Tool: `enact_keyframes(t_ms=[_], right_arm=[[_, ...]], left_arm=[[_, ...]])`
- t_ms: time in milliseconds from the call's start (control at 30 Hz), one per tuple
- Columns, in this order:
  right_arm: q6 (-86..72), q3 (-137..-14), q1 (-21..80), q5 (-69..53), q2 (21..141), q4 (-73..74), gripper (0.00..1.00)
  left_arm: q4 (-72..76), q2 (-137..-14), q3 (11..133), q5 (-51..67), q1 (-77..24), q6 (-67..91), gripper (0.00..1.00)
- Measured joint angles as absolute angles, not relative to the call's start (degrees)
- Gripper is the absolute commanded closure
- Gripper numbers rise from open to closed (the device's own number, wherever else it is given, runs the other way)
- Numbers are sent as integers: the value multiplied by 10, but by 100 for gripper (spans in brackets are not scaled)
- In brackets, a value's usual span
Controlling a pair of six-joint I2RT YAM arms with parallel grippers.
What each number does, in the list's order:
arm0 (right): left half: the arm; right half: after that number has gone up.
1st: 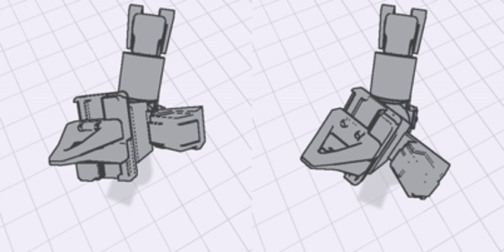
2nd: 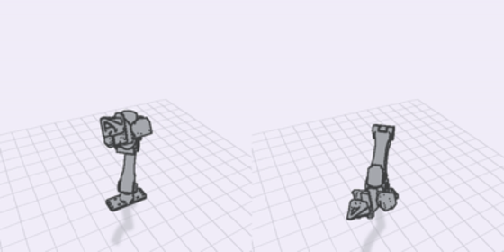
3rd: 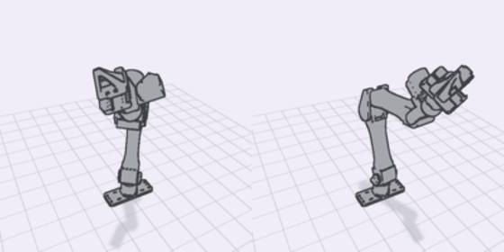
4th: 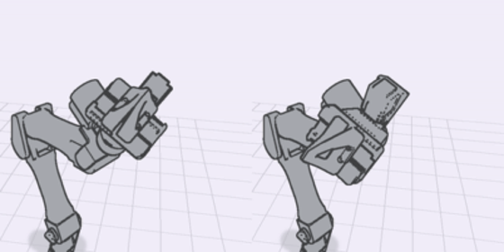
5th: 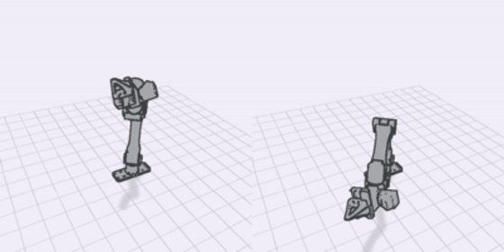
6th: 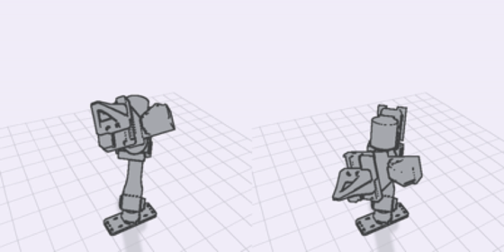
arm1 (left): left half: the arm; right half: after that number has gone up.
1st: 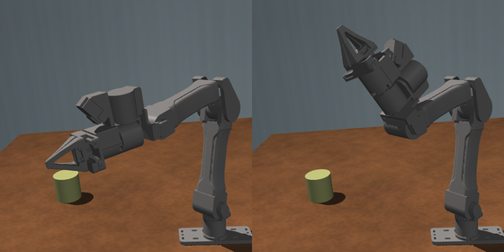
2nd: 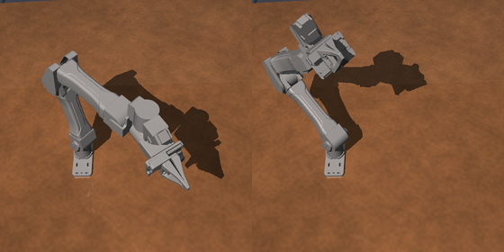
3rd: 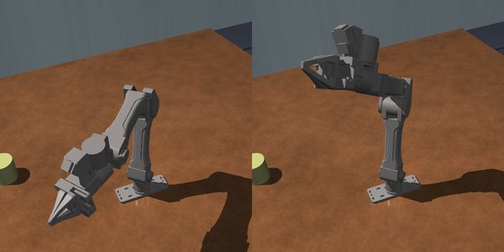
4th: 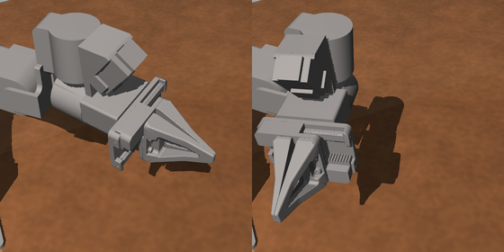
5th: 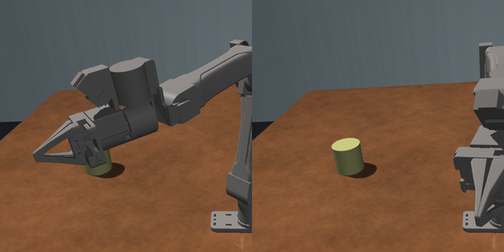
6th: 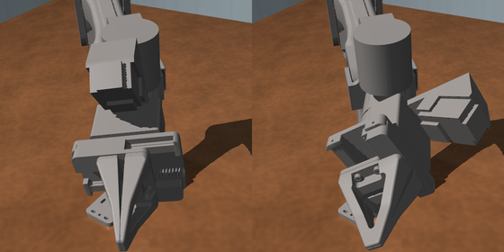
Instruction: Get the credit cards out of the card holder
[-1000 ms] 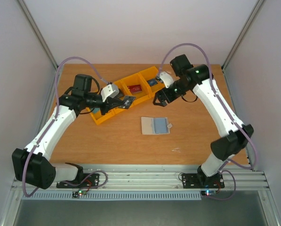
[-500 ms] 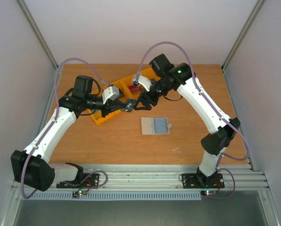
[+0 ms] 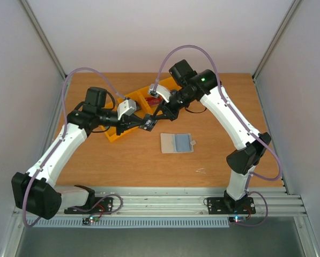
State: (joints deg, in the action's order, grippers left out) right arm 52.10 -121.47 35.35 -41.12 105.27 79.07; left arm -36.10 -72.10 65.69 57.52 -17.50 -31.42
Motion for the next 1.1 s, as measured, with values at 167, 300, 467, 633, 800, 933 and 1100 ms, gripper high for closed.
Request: enact_keyframes(t_ms=[167,300,467,633,800,933,1100], right_arm=[[498,-1215,348,-408,1053,790,99],[410,-1217,309,-411,1056,777,99],[187,-1157,198,-446,1063,668,99],[-7,-1057,165,-414,1064,559,99],[-163,-960,188,-347,1032,451,99],[-256,-898,208,-305,978,387,99],[-314,-884,234,-275,947,339,99]], left_arm=[[-323,-714,640,558,-175,-287,44],[-254,-703,612,483,-180,-240,43],[-157,-702,607,334,-220,-204,47],[-74,-713,606,194,-326,-276,47],[30,-766,606,95,-372,-399,48],[79,-805,604,59,-372,-474,49],[91,-835,604,51,-373,-511,48]])
